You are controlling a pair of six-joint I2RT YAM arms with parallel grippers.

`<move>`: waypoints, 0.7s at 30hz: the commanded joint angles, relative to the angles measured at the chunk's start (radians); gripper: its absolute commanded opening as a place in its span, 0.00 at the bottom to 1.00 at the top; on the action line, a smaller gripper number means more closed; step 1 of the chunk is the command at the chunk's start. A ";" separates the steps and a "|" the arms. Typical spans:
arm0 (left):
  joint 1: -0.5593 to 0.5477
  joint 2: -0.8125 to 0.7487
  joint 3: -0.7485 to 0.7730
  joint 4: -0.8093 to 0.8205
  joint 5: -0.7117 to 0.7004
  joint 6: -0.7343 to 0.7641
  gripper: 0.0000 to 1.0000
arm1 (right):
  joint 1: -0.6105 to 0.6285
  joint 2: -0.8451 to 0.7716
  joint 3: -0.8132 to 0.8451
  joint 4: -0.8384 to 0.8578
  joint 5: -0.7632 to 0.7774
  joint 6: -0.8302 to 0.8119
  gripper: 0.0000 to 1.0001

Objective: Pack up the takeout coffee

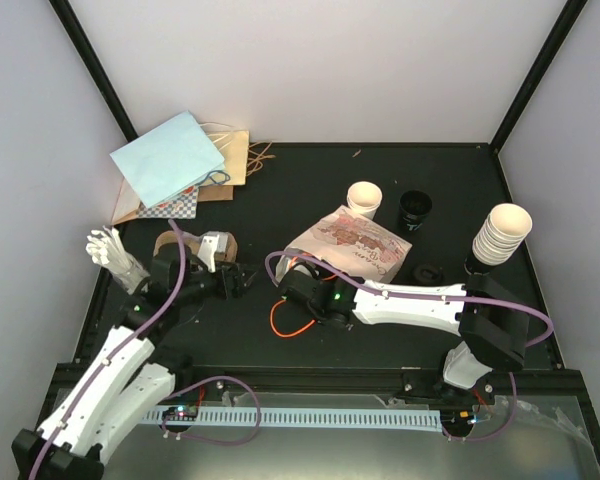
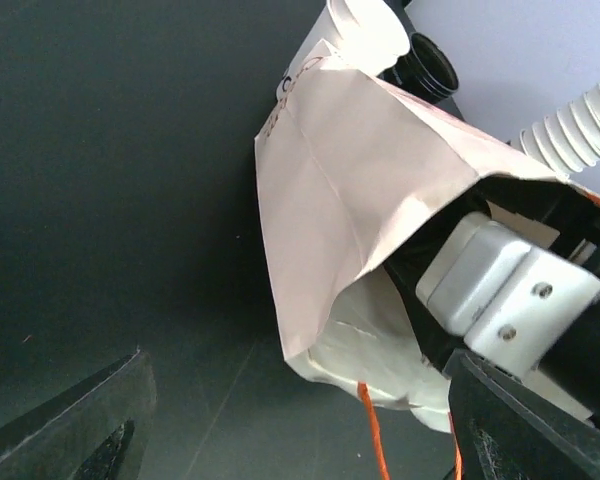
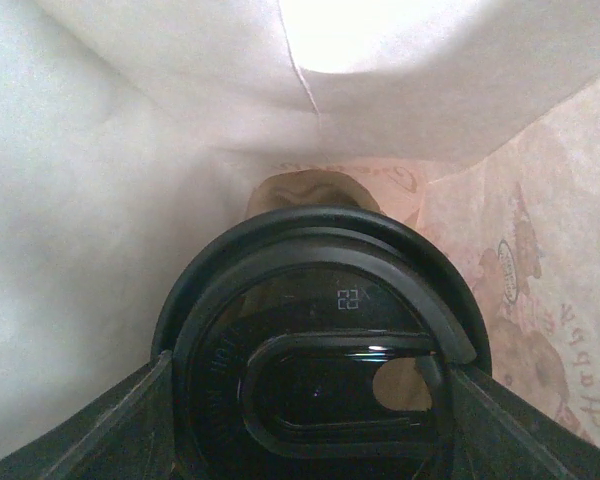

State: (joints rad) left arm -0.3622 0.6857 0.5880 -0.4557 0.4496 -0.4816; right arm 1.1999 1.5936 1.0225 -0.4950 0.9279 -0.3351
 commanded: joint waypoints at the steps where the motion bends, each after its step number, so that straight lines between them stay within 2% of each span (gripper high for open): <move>1: -0.003 -0.074 -0.068 0.045 0.006 0.025 0.83 | -0.005 -0.025 0.029 -0.001 0.013 0.008 0.47; 9: -0.097 0.001 -0.054 0.076 -0.067 0.040 0.80 | -0.005 -0.019 0.034 -0.011 0.014 0.011 0.47; 17: -0.175 -0.051 -0.193 0.339 -0.106 0.117 0.74 | -0.006 -0.020 0.044 -0.015 0.007 0.012 0.47; 21: -0.180 -0.008 -0.198 0.368 -0.117 0.138 0.73 | -0.007 -0.027 0.045 -0.013 0.004 0.008 0.47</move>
State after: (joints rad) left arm -0.5331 0.6491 0.3813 -0.2031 0.3626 -0.3935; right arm 1.1995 1.5936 1.0367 -0.5121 0.9245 -0.3328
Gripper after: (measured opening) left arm 0.736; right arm 0.676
